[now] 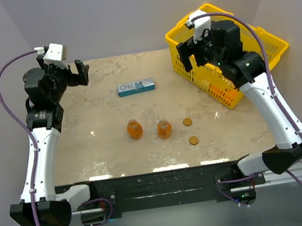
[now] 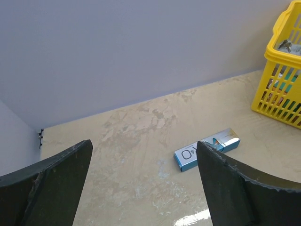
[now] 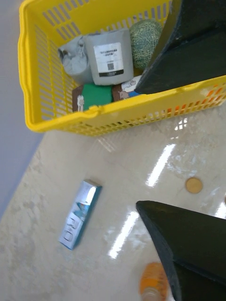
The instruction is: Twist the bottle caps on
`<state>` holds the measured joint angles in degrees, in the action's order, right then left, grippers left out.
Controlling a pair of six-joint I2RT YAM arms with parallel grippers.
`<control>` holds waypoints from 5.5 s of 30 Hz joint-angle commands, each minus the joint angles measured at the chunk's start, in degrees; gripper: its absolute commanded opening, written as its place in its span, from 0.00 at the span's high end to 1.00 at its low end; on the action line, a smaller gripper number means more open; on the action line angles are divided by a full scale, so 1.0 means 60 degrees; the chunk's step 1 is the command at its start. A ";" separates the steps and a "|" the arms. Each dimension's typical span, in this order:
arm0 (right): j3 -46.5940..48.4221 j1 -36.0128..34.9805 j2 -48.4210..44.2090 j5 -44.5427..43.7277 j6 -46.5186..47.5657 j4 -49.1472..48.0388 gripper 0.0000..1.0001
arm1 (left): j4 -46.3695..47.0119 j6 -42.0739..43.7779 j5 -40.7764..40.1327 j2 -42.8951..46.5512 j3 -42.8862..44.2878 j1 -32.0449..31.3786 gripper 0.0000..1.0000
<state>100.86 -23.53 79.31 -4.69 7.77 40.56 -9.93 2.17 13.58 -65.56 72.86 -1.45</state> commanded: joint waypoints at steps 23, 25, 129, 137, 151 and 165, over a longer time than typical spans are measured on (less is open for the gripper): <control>0.0855 -0.3842 0.4109 0.5308 0.4081 0.1343 0.01 | -0.1522 -0.0934 0.1398 0.3119 -0.3296 0.1340 0.00; 0.1046 -0.3871 0.4651 0.5279 0.4037 0.1137 0.01 | -0.1552 -0.0934 0.1325 0.3192 -0.3325 0.1356 0.00; 0.1282 -0.3242 0.2222 0.8283 0.2383 0.0024 0.84 | 0.2535 0.0663 0.6980 0.1126 -0.4247 -0.2878 0.49; 0.1443 -0.1021 0.1226 0.6962 0.2435 0.0896 0.35 | 0.0369 0.2199 0.5984 0.1726 -0.4496 -0.2878 0.91; -0.7037 -0.0722 -0.1016 0.4239 0.9866 0.2397 0.35 | -0.1230 0.3593 0.3654 0.2284 -0.4614 -0.2834 1.00; -0.8489 -0.1088 -0.0020 0.3711 1.1799 0.1049 0.29 | -0.0981 0.3300 0.3698 0.2167 -0.4673 -0.2512 1.00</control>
<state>52.47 -28.64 79.90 19.31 71.83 49.30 -17.67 22.11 35.70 -52.80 44.25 -17.19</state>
